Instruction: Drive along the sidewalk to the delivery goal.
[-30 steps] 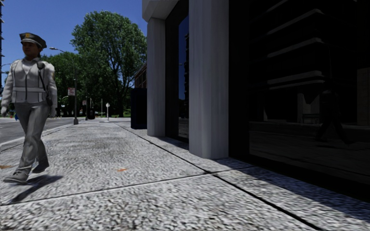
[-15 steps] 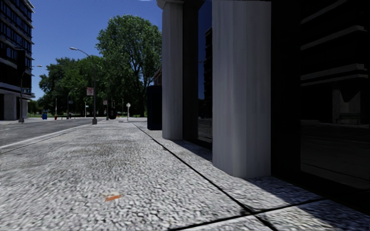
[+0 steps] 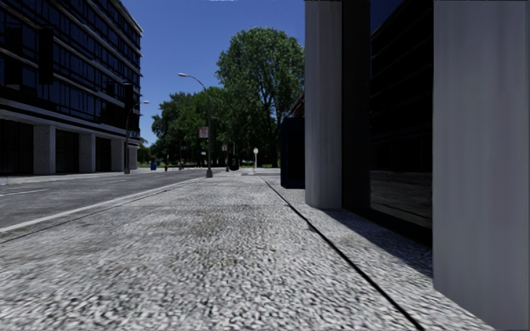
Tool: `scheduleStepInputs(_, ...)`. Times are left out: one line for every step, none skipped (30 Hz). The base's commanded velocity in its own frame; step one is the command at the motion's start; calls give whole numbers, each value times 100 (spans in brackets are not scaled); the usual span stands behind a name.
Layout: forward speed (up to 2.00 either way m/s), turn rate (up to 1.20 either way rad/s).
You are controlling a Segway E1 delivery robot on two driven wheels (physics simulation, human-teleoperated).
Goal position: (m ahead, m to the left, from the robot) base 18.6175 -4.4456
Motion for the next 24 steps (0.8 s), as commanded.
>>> scheduleStepInputs(200,59)
scheduleStepInputs(200,59)
scheduleStepInputs(200,58)
scheduleStepInputs(200,51)
scheduleStepInputs(200,51)
scheduleStepInputs(200,46)
scheduleStepInputs(200,43)
scheduleStepInputs(200,28)
scheduleStepInputs(200,0)
scheduleStepInputs(200,0)
scheduleStepInputs(200,0)
scheduleStepInputs(200,0)
scheduleStepInputs(200,0)
scheduleStepInputs(200,0)
scheduleStepInputs(200,0)
scheduleStepInputs(200,0)
scheduleStepInputs(200,0)
scheduleStepInputs(200,0)
scheduleStepInputs(200,0)
scheduleStepInputs(200,0)
scheduleStepInputs(200,0)
scheduleStepInputs(200,0)
scheduleStepInputs(200,0)
scheduleStepInputs(200,0)
